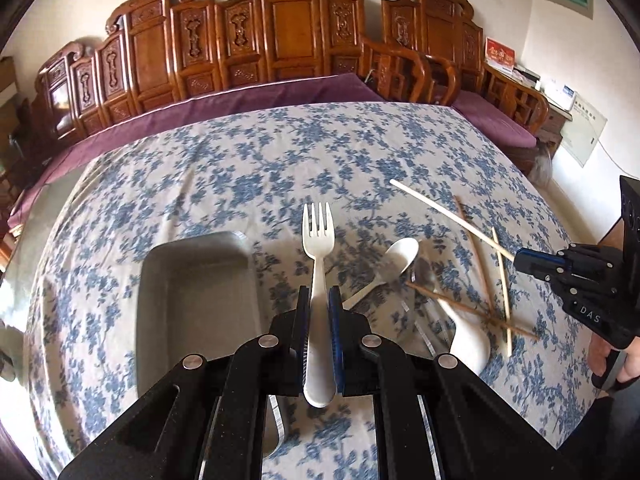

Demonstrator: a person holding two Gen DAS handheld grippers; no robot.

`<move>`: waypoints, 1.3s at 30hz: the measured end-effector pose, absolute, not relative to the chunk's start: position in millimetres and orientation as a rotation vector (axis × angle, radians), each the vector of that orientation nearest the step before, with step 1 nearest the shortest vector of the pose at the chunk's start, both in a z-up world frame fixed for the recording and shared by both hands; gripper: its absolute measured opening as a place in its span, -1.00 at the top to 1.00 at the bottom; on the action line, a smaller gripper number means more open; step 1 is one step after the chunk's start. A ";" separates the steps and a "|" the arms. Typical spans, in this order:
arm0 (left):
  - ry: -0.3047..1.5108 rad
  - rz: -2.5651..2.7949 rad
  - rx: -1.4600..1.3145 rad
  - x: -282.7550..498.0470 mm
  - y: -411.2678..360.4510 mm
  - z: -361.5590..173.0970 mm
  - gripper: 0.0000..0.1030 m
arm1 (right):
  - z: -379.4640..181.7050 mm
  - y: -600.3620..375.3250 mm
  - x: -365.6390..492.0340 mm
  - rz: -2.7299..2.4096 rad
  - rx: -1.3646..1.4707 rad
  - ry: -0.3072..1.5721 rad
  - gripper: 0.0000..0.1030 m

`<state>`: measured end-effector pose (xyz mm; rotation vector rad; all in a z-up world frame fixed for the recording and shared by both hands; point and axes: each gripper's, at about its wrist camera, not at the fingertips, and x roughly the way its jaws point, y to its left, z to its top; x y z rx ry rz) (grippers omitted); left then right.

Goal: Organize utensils
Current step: 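Lower the white fork into the metal tray and open the left tool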

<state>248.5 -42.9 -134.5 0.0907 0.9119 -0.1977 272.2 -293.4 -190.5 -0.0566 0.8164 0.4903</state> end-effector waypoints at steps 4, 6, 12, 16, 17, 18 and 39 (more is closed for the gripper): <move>0.910 -0.173 0.094 236.7 -19.9 -136.6 0.84 | -185.5 -279.4 262.5 0.493 -0.070 0.806 0.88; 0.909 -0.159 0.086 231.7 -7.5 -137.7 0.84 | -182.5 -271.1 257.8 0.497 -0.070 0.801 0.88; 0.910 -0.119 0.072 225.9 22.8 -146.4 0.84 | -176.5 -246.0 247.7 0.504 -0.094 0.790 0.88; 0.926 -0.095 0.056 230.7 37.5 -160.8 0.84 | -175.1 -231.0 243.9 0.512 -0.107 0.792 0.88; 0.931 -0.087 0.053 232.7 40.9 -165.6 0.83 | -174.9 -228.1 243.4 0.515 -0.106 0.793 0.88; 0.934 -0.081 0.052 233.7 43.0 -168.7 0.83 | -174.6 -224.6 242.6 0.519 -0.108 0.794 0.88; 0.907 -0.078 0.004 249.3 74.7 -168.5 0.57 | -164.7 -131.3 237.9 0.585 -0.164 0.827 0.88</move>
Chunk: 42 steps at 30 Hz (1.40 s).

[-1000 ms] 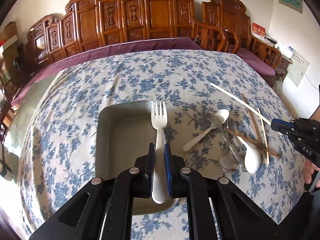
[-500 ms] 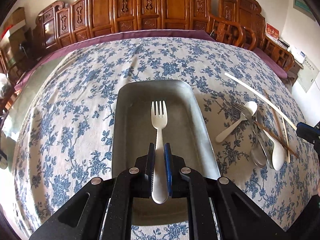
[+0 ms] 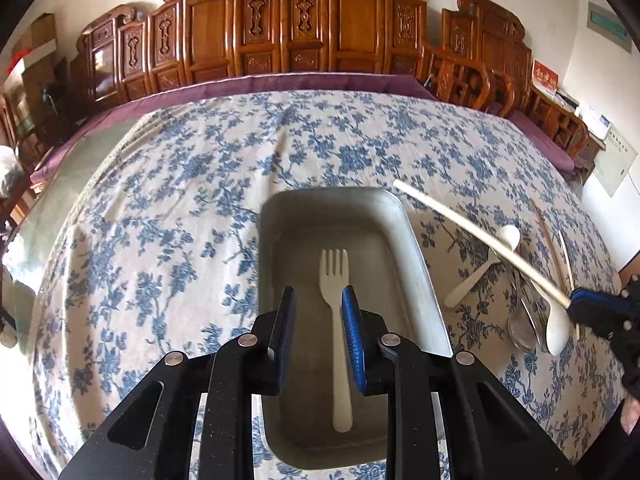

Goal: Organize utensils
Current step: 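Lower the white fork into the metal tray and open the left tool, then lower the chopstick into the tray beside the fork, open the right tool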

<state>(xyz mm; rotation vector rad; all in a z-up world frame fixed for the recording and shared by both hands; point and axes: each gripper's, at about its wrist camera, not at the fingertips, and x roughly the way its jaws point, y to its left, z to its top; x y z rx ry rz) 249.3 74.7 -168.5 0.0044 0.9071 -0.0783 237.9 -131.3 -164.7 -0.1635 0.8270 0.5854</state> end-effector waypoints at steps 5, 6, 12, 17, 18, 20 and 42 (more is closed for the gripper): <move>0.876 -0.057 0.000 246.5 94.8 -156.1 0.45 | -169.2 -102.2 242.5 0.593 -0.148 0.849 0.88; 0.869 -0.051 0.005 245.7 98.4 -153.5 0.44 | -170.6 -97.0 244.0 0.592 -0.147 0.854 0.88; 0.837 -0.036 -0.009 242.0 117.2 -141.1 0.22 | -183.9 -67.0 252.3 0.582 -0.134 0.895 0.88; 0.830 -0.032 -0.038 242.1 128.5 -136.9 0.20 | -190.1 -43.9 258.1 0.571 -0.140 0.913 0.88; 0.829 -0.031 -0.038 242.1 129.8 -136.3 0.20 | -192.3 -40.3 259.1 0.565 -0.142 0.918 0.88; 0.824 -0.030 -0.039 241.9 131.7 -134.9 0.20 | -196.4 -34.3 262.8 0.550 -0.149 0.926 0.88; 0.829 -0.041 -0.048 243.6 132.9 -135.1 0.18 | -210.0 -14.1 260.7 0.651 -0.074 0.962 0.63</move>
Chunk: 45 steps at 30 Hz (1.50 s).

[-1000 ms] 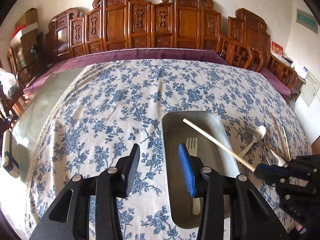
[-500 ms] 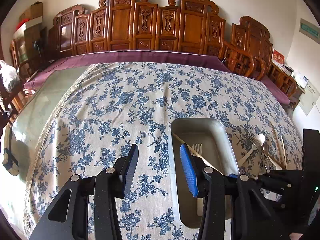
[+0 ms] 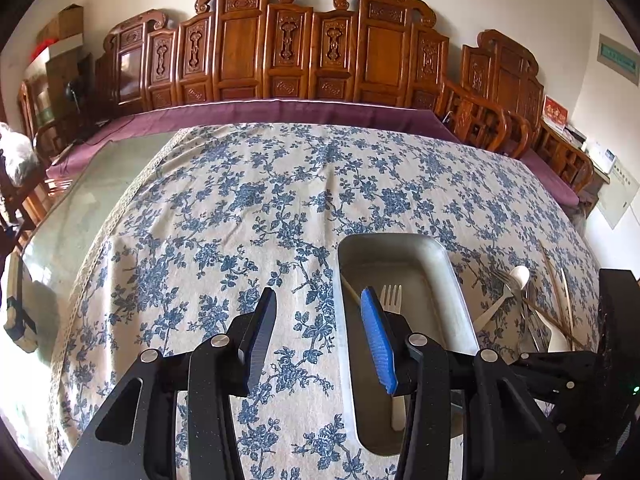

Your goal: Organize utensils

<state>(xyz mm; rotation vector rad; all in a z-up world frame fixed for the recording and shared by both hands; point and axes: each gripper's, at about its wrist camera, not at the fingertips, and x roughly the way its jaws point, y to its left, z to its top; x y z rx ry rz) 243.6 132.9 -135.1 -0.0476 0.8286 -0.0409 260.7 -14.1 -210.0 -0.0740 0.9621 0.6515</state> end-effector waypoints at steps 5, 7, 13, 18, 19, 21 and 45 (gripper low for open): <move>0.828 -0.049 -0.036 241.4 125.7 -136.0 0.15 | -198.4 -31.7 257.6 0.670 -0.057 0.931 0.54; 0.829 -0.061 -0.037 240.2 120.5 -136.5 0.08 | -190.9 -44.2 253.1 0.669 -0.069 0.905 0.54; 0.831 -0.099 -0.020 234.3 93.5 -137.1 -0.03 | -174.7 -114.9 244.3 0.581 -0.116 0.853 0.54; 0.816 -0.135 0.000 225.7 67.6 -134.8 -0.21 | -175.2 -175.8 240.6 0.470 -0.159 0.842 0.54; 0.815 -0.141 0.000 224.2 63.2 -134.5 -0.21 | -176.7 -184.8 240.2 0.452 -0.166 0.842 0.54; 0.818 -0.155 -0.006 221.0 54.2 -135.1 -0.21 | -182.9 -207.0 240.5 0.411 -0.173 0.848 0.54; 0.920 -0.264 0.041 205.5 -54.3 -178.4 -0.21 | -236.3 -254.6 267.8 0.399 -0.123 0.926 0.54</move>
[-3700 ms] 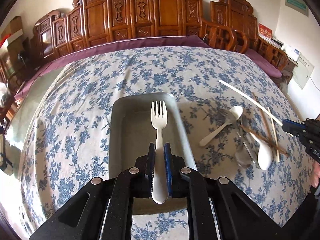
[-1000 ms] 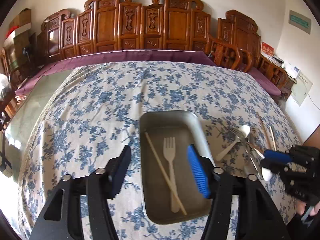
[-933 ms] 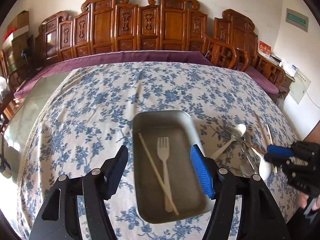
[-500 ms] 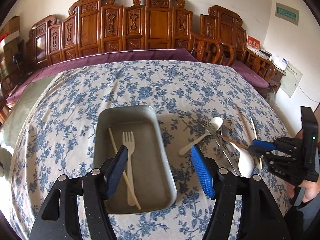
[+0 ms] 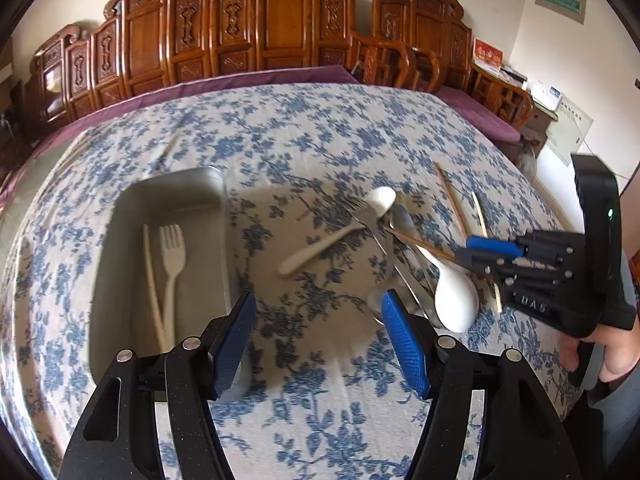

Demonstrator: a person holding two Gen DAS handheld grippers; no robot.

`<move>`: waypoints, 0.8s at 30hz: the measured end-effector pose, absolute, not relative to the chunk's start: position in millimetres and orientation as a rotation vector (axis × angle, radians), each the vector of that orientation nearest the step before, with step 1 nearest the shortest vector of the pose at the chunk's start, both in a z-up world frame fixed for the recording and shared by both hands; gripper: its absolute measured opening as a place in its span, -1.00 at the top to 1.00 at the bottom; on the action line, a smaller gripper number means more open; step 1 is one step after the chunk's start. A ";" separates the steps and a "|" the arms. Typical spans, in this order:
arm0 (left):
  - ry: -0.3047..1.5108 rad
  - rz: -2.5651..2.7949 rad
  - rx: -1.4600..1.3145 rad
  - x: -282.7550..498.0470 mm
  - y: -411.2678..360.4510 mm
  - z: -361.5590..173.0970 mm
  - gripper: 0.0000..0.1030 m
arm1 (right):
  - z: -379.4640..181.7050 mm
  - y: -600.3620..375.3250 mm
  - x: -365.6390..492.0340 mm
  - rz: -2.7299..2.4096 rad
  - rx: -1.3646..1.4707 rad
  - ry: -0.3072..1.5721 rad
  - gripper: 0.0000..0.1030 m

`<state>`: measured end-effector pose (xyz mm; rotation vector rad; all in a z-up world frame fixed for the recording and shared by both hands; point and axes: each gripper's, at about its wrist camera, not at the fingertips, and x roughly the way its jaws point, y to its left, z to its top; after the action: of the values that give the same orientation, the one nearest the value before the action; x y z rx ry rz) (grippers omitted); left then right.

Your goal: Organize utensils

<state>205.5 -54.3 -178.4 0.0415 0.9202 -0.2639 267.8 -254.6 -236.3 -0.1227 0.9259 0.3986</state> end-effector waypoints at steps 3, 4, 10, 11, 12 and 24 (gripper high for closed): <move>0.947 -0.274 0.054 209.1 -68.9 -189.1 -0.21 | -234.2 -263.7 269.2 0.363 -0.157 0.916 0.54; 0.958 -0.274 0.053 210.7 -72.8 -192.9 -0.21 | -234.0 -266.8 269.9 0.351 -0.171 0.914 0.54; 1.040 -0.274 0.026 225.9 -89.9 -220.8 -0.09 | -233.6 -284.9 273.9 0.335 -0.164 0.921 0.54; 1.053 -0.274 0.012 229.1 -91.3 -224.9 -0.08 | -232.5 -287.8 273.7 0.336 -0.158 0.918 0.54; 1.062 -0.272 0.003 230.8 -91.6 -227.4 -0.08 | -231.8 -290.6 273.3 0.337 -0.150 0.917 0.54; 1.091 -0.265 -0.059 243.0 -101.2 -239.4 0.25 | -222.2 -333.2 275.9 0.263 -0.062 0.908 0.54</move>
<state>243.0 -101.2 -239.4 -0.0589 1.0910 -0.2645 275.9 -333.2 -222.2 -0.0619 0.9076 0.2632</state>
